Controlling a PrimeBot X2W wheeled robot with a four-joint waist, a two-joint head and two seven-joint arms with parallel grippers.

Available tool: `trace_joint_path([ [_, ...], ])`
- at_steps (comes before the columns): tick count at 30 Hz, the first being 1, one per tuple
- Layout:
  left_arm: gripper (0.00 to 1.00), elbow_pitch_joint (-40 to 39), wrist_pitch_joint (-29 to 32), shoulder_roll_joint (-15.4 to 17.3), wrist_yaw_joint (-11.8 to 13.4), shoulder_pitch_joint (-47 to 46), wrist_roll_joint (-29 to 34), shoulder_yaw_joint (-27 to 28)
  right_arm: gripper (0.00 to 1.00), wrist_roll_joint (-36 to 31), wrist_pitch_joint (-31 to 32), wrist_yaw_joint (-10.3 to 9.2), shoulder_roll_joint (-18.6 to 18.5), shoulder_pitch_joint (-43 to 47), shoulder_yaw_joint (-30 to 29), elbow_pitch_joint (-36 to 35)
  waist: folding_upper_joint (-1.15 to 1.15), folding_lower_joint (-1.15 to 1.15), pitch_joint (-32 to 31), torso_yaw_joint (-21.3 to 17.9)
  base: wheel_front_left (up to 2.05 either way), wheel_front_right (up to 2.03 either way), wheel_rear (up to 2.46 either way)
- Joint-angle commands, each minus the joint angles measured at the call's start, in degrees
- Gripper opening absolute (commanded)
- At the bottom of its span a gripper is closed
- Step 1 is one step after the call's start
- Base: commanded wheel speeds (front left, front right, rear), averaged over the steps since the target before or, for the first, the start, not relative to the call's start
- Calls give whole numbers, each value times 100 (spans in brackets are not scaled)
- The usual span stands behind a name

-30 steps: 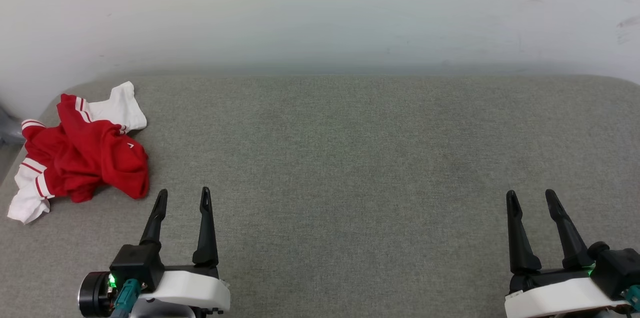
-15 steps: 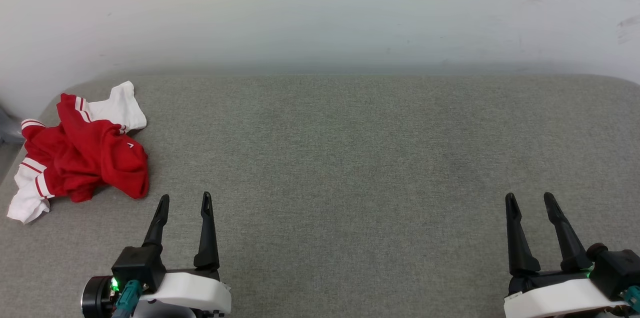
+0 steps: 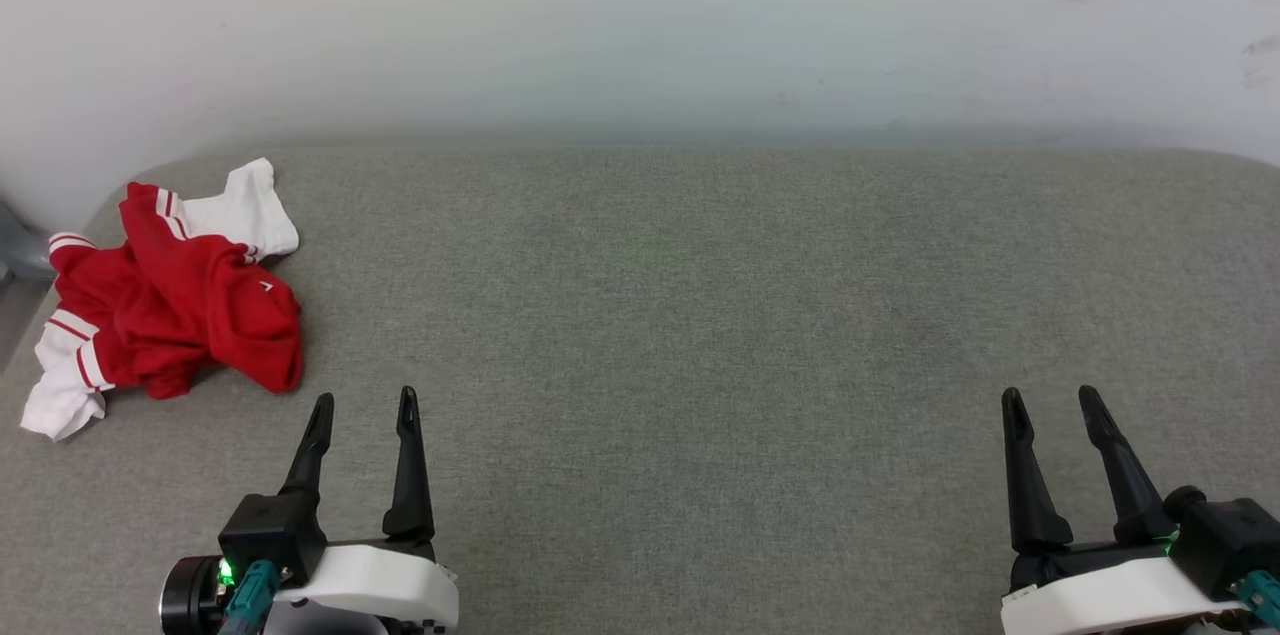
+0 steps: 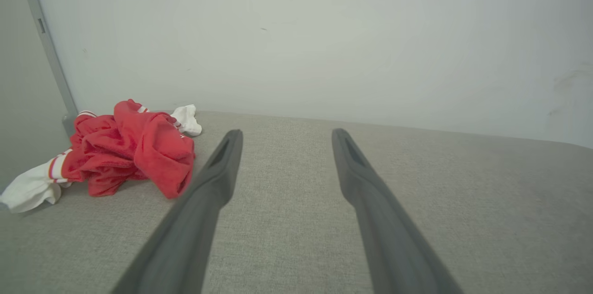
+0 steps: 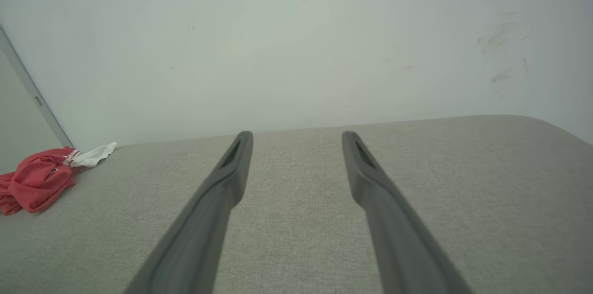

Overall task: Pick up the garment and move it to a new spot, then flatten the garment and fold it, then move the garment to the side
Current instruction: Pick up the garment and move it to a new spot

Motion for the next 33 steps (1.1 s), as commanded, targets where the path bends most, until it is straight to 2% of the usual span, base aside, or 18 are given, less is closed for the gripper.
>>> trace_joint_path([
  [1,100,3,-16,-8,11,37,-28,22,100,11,-12,-3,-3,17,8,8,0,0,5,17,0,0,0],
  [14,100,31,-16,-6,35,-36,-26,73,100,-40,-12,-2,-2,16,70,6,0,0,77,542,0,0,0],
  [33,100,88,-16,-6,59,-74,-174,133,100,-185,-12,-3,-2,-12,216,8,0,0,181,1886,0,0,0],
])
